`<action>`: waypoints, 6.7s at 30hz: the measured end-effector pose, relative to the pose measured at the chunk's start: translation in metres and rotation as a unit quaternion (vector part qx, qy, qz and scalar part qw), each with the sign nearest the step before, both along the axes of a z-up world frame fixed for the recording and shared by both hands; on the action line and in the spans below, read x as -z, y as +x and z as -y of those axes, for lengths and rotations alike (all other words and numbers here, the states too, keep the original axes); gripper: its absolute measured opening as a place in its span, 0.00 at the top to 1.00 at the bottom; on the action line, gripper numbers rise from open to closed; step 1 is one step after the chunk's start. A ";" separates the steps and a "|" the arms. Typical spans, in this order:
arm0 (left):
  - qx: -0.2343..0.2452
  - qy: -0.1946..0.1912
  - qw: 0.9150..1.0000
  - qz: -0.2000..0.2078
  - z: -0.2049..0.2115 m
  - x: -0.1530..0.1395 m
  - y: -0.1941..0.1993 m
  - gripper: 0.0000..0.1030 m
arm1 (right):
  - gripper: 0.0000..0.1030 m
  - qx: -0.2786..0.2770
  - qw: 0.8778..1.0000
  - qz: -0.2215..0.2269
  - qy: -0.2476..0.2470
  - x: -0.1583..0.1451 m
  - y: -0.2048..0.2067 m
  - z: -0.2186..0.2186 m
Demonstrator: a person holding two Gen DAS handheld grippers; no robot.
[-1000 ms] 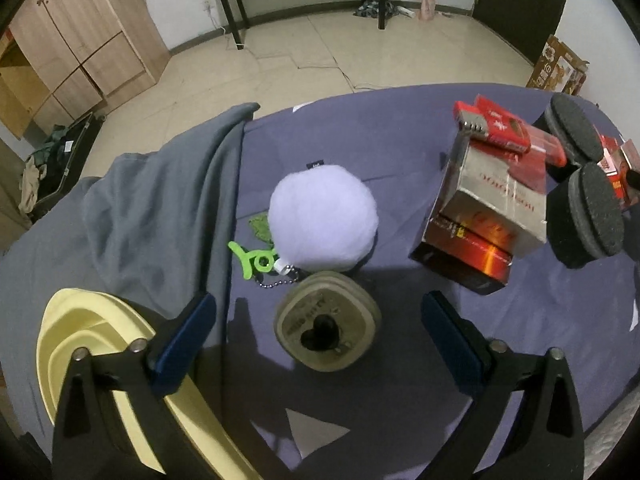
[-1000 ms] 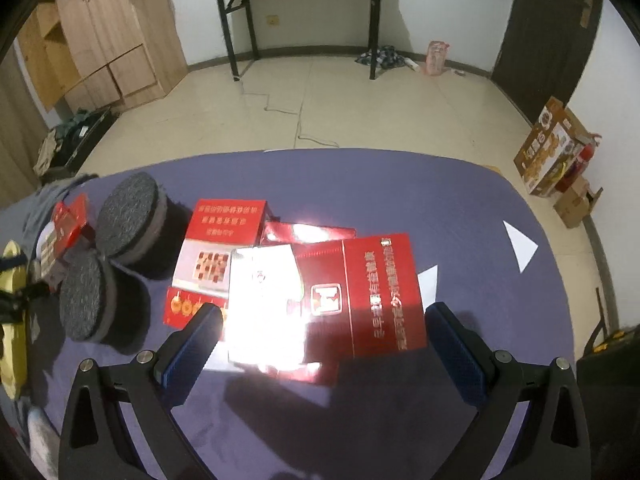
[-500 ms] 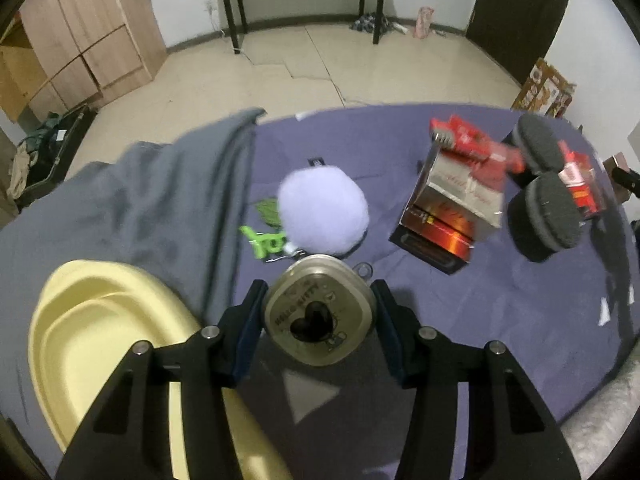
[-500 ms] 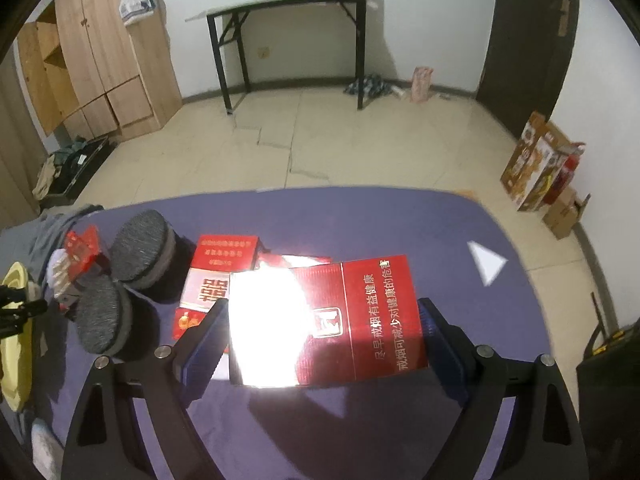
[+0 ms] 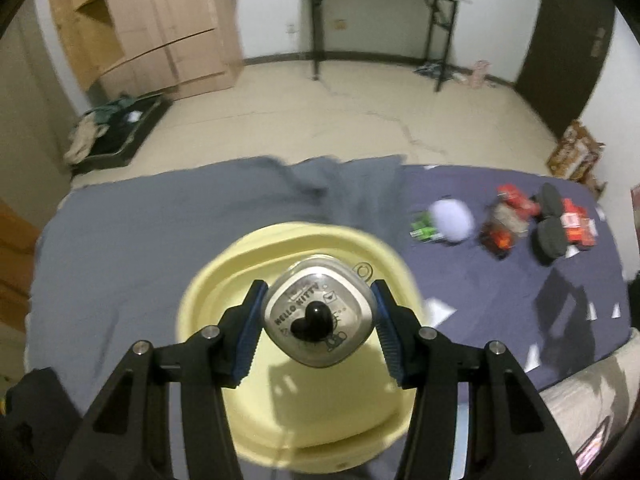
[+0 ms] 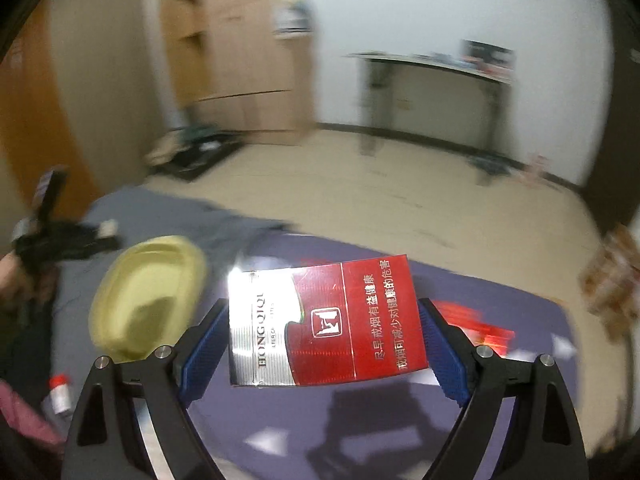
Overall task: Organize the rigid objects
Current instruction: 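Carry the white object into the yellow tray while right drops the red pack there, then grasp the red-and-clear tube with left gripper while right grasps the Diamond pack, then place the tube in the tray with left gripper while right drops the Diamond pack, then grasp the Hongqiqu pack with left gripper while right grasps a black foam pad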
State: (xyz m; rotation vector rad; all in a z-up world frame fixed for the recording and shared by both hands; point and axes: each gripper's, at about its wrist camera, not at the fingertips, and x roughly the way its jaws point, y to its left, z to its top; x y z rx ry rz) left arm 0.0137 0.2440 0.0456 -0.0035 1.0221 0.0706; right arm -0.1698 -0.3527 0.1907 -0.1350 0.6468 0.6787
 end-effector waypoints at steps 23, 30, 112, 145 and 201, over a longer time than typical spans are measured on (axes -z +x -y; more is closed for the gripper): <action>-0.048 -0.045 0.991 -0.120 -0.083 0.157 0.037 0.44 | 0.15 -0.179 0.962 -0.028 -0.204 0.183 -0.089 -0.345; -0.072 -0.079 0.993 -0.045 -0.096 0.091 0.012 0.00 | 0.01 -0.180 0.975 -0.042 -0.122 0.133 -0.100 -0.312; 0.167 -0.028 0.982 -0.088 0.268 0.083 0.167 0.20 | 0.45 0.135 0.985 -0.026 -0.100 0.218 0.164 0.142; 0.000 -0.045 0.994 -0.100 -0.060 0.150 -0.041 0.20 | 0.46 -0.223 0.958 -0.043 -0.176 0.164 0.003 -0.331; 0.163 -0.067 0.979 -0.099 0.252 0.125 0.163 0.13 | 0.16 0.053 0.996 -0.073 -0.017 0.210 0.138 0.039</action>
